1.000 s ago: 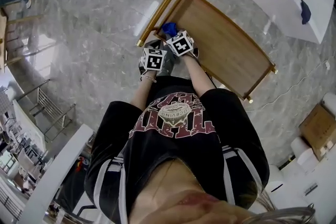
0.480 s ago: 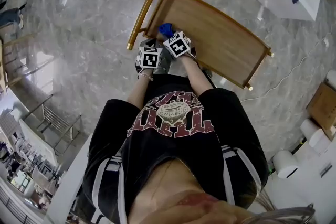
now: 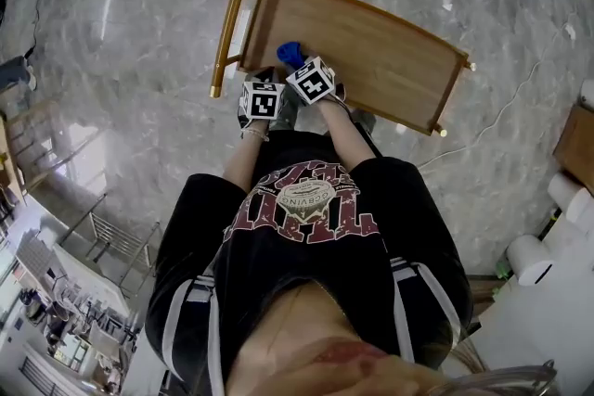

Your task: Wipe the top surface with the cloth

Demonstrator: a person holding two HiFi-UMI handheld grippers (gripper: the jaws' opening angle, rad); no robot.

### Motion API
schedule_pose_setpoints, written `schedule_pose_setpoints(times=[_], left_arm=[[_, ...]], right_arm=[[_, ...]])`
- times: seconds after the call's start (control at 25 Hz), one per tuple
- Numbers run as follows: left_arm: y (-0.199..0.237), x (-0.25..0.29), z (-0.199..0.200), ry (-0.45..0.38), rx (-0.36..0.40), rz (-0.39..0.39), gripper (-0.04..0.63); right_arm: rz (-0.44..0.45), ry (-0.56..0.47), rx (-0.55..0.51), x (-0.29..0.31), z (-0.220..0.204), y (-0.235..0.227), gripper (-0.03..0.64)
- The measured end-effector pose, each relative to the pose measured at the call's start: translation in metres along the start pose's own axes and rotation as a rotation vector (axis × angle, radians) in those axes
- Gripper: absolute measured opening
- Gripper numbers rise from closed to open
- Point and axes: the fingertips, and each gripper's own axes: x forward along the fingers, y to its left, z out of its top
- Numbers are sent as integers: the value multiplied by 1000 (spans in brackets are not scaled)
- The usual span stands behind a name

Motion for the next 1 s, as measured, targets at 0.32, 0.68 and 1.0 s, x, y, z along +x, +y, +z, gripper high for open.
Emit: schedule_pose_setpoints(times=[0.32, 0.68, 1.0], left_arm=[[-22, 8, 5, 12, 60, -39, 48], [-41, 18, 2, 37, 98, -69, 48], [-66, 28, 8, 47, 151, -107, 48]], right_arm=[[-45, -20, 42, -16, -16, -14, 55], [-94, -34, 97, -37, -35, -30, 55], [-134, -54, 153, -56, -54, -46, 55]])
